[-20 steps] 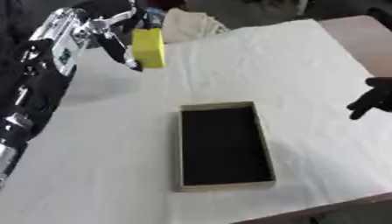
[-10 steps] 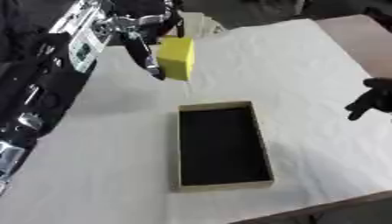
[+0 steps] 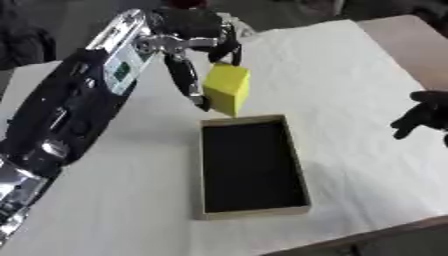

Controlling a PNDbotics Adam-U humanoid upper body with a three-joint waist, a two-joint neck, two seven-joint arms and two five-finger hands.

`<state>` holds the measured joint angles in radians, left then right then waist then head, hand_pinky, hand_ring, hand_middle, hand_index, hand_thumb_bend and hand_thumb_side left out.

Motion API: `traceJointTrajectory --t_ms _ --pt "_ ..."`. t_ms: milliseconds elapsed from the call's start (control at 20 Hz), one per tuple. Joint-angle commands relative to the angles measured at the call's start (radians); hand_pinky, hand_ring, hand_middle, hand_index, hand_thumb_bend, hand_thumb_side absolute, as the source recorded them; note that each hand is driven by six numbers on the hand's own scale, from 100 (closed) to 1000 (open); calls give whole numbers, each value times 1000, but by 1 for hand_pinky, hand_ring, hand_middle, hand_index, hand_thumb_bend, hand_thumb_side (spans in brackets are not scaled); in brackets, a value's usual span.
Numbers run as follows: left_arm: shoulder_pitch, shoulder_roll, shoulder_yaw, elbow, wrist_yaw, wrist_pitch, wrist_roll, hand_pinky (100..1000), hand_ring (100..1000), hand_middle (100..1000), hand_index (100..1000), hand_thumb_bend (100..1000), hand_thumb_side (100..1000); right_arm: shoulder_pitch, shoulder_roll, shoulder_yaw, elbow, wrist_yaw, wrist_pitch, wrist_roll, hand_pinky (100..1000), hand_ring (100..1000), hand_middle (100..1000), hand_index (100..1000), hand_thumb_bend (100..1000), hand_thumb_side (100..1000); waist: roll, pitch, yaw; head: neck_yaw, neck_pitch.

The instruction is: Pick up objects on the table and place them in the box.

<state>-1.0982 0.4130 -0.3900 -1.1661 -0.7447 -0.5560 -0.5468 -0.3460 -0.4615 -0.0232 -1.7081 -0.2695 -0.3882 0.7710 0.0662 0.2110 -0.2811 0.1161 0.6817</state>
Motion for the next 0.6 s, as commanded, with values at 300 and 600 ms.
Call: traceJointTrajectory --t_ms 300,600 --pt "-11 -18 -12 10 -8 -38 -37 653 438 323 579 741 166 -19 -9 2 -10 -10 -83 93 781 641 669 940 100 620 -7 -12 -1 0 -12" --pt "12 -44 -50 23 -2 -75 -74 678 482 377 619 763 189 -20 -4 12 -9 -6 -82 105 781 640 665 939 100 629 -6 -7 5 -2 -16"
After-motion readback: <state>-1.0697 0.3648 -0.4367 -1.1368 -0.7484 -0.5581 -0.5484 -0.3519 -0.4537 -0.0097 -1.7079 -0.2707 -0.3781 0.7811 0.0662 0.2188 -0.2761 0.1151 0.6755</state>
